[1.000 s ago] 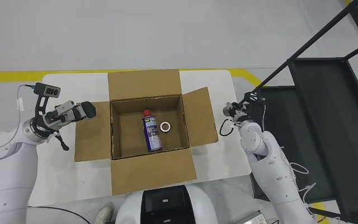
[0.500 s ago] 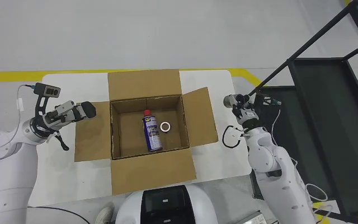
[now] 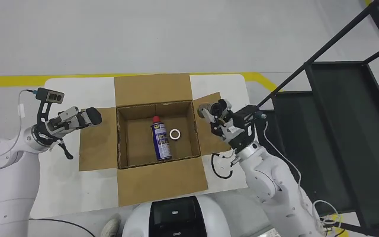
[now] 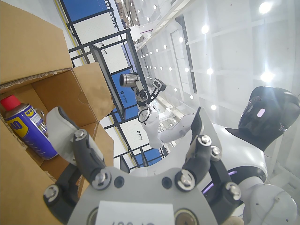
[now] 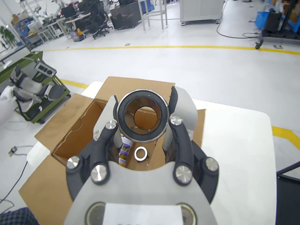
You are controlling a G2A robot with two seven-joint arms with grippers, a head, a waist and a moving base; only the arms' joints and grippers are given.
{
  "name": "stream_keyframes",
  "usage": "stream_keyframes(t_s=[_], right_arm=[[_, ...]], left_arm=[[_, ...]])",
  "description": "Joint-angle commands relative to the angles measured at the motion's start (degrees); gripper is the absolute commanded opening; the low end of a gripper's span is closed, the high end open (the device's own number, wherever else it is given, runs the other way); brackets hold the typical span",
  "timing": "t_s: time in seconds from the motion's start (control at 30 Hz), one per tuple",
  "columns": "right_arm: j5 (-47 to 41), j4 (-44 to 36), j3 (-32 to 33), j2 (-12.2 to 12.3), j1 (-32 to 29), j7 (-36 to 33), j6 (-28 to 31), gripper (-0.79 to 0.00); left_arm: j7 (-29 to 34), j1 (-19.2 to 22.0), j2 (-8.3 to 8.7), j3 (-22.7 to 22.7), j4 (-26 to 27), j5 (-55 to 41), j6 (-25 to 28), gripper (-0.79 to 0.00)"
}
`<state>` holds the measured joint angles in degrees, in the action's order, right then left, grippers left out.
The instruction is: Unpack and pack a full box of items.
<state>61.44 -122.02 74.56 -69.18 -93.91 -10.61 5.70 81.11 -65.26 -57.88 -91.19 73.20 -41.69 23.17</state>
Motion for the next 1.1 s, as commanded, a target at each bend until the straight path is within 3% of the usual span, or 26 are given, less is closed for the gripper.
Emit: stream_keyframes(t_s=[0.0, 0.2, 0.4, 0.83, 1.07], right_arm=[[2.0, 2.2, -3.2, -0.2, 1.8, -2.2, -0.2, -0.785], [7.1, 10.0, -11.3, -1.2, 7.3, -8.3, -1.3, -0.785], [11.0, 15.4, -15.3, -1.7, 9.7, -11.0, -2.1, -0.785], [12.8, 17.5, -16.6, -2.1, 10.7, -13.6, -1.5, -0.785], [8.3, 13.1, -15.0, -1.9, 10.2, -13.8, 2.3, -0.785]], left_arm=[[0.0, 0.0, 0.0, 0.0, 0.0, 0.0, 0.0, 0.0], [0.0, 0.0, 0.0, 0.0, 0.0, 0.0, 0.0, 0.0], [0.0, 0.0, 0.0, 0.0, 0.0, 0.0, 0.0, 0.0], [0.0, 0.0, 0.0, 0.0, 0.0, 0.0, 0.0, 0.0], [0.0, 0.0, 0.0, 0.0, 0.0, 0.0, 0.0, 0.0]])
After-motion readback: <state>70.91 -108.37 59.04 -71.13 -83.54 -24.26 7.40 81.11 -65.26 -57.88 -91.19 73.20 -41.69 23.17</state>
